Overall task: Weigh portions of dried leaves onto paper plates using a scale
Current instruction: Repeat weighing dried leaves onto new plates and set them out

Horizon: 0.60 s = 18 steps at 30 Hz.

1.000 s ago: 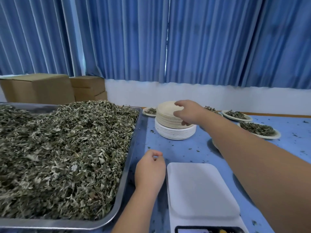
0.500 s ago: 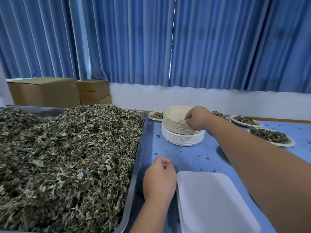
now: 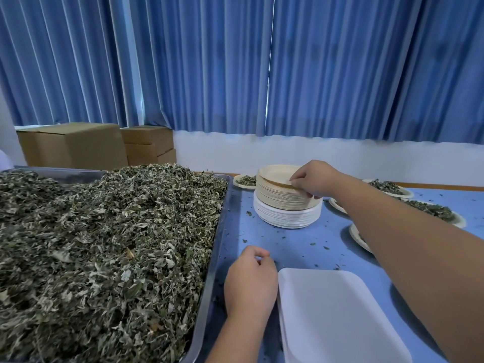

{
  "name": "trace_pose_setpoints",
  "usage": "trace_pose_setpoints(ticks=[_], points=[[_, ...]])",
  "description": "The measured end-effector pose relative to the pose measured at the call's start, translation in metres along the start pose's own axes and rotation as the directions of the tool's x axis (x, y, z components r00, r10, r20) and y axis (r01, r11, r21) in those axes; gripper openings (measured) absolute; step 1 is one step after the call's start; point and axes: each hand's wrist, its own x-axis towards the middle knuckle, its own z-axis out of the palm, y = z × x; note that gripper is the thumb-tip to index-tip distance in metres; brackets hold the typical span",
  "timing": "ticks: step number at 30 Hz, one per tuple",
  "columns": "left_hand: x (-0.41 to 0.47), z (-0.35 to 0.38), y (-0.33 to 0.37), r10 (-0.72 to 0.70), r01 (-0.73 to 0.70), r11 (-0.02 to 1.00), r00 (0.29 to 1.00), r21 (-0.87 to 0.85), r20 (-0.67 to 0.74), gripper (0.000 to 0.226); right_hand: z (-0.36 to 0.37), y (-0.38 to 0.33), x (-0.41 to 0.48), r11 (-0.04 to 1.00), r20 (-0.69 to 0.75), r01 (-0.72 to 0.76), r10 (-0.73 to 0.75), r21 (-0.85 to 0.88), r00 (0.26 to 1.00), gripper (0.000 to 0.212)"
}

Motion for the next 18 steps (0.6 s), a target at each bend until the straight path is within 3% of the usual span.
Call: trace_pose_setpoints(ticks=[8,13,18], points=[[0.000,0.000,0.001,0.021,-0.022,0.999,1.000,0.029,0.019,0.016,-0.008,0.006,-0.012,0.962,-0.181,-0.020,0.072,0.273,0.981,0.018],[-0.001,-0.002,-0.001,0.047,-0.049,0.998,0.998,0.037,0.048,0.014,-0.006,0.016,-0.054,0.737,-0.228,0.039,0.158,0.675,0.961,0.018],[-0.003,-0.006,-0.001,0.070,-0.067,0.995,0.997,-0.078,0.038,0.020,-0.007,0.034,-0.116,0.603,-0.242,0.084,0.185,0.793,0.952,0.020]])
